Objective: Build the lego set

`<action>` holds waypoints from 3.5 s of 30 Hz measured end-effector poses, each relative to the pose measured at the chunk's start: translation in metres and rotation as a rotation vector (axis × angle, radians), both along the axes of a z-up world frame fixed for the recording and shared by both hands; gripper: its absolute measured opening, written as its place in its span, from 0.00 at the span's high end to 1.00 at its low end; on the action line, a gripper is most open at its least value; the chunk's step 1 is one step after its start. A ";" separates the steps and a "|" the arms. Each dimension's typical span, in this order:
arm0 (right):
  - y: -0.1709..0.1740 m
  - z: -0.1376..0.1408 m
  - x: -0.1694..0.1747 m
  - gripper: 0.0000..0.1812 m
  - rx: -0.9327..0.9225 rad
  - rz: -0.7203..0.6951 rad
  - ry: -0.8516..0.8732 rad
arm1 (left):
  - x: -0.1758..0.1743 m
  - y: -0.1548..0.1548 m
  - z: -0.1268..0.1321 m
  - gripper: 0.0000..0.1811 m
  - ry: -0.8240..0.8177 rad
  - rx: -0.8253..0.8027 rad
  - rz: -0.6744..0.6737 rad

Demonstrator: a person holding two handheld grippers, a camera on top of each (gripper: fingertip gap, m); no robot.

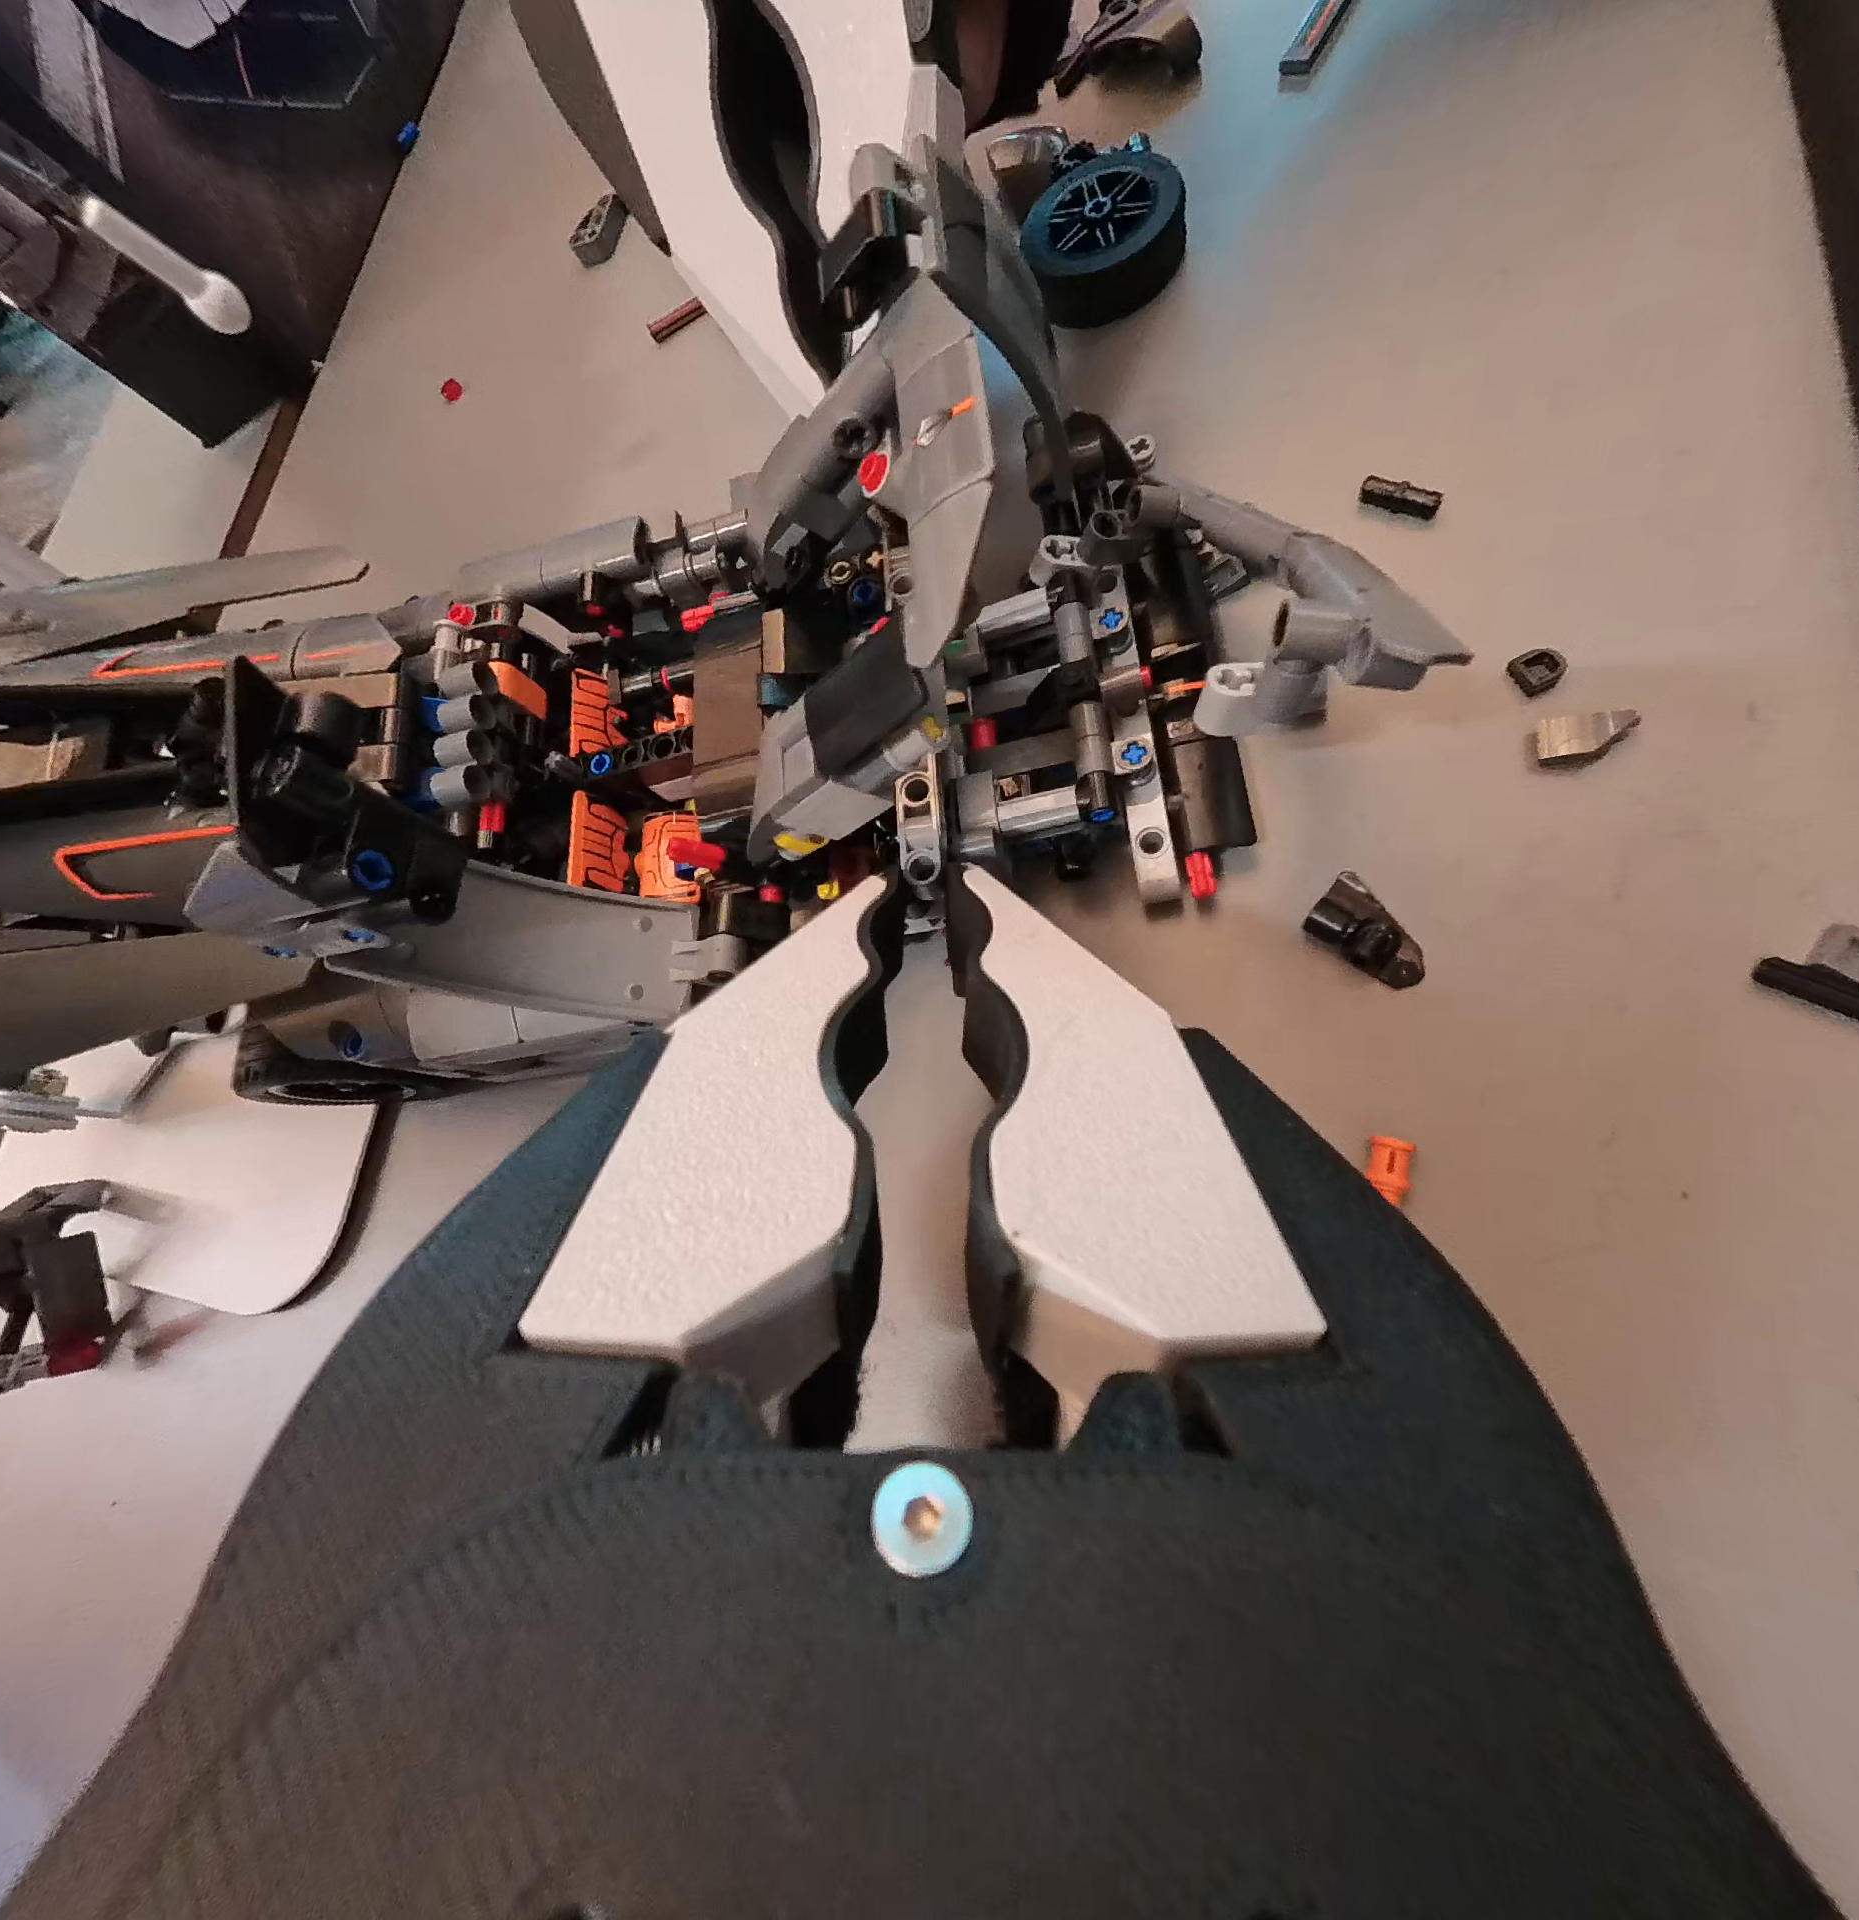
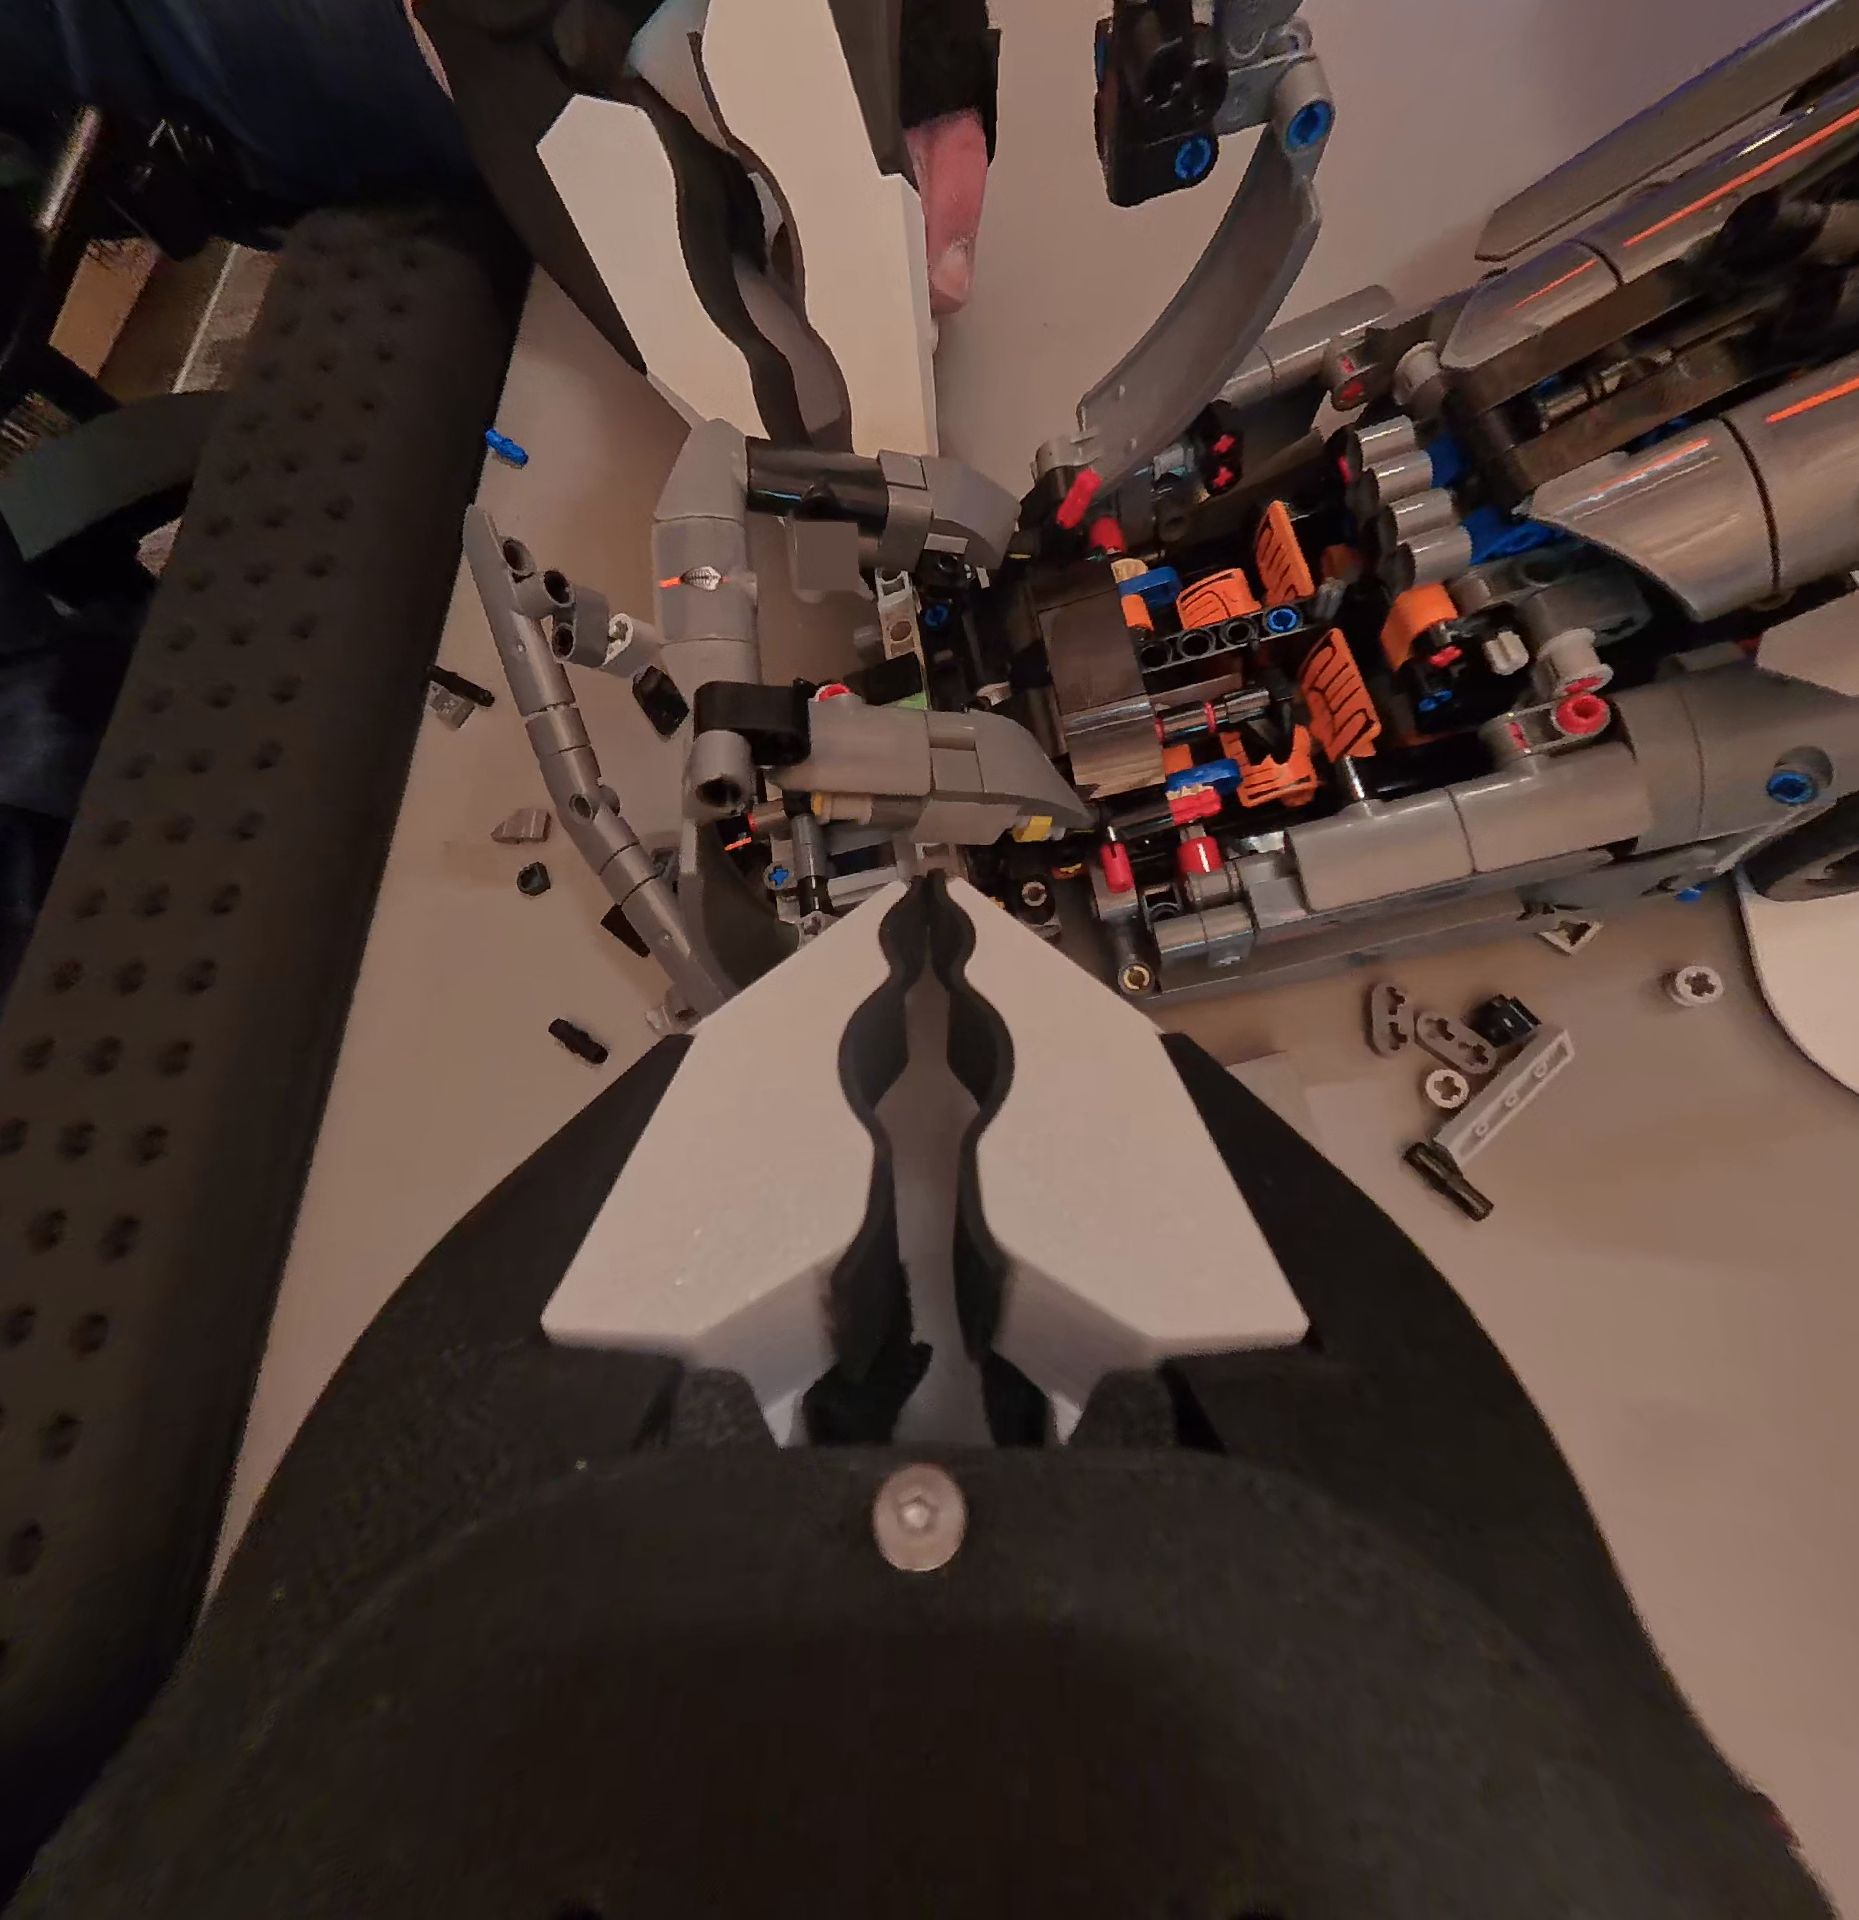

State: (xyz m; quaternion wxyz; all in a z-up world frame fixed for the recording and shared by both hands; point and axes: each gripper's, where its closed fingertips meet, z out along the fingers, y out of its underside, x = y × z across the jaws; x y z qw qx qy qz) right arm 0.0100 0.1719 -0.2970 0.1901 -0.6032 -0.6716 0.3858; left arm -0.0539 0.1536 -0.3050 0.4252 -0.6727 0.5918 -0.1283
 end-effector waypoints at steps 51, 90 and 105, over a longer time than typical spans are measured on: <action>0.022 -0.005 -0.014 1.00 -0.153 -0.176 -0.071 | -0.003 0.021 -0.003 0.97 -0.163 -0.220 0.121; 0.029 -0.010 -0.018 1.00 -0.208 -0.124 -0.282 | -0.010 0.033 -0.002 0.96 -0.246 -0.371 0.191; 0.028 -0.006 -0.024 1.00 -0.222 -0.127 -0.247 | -0.016 0.038 -0.001 0.96 -0.259 -0.353 0.230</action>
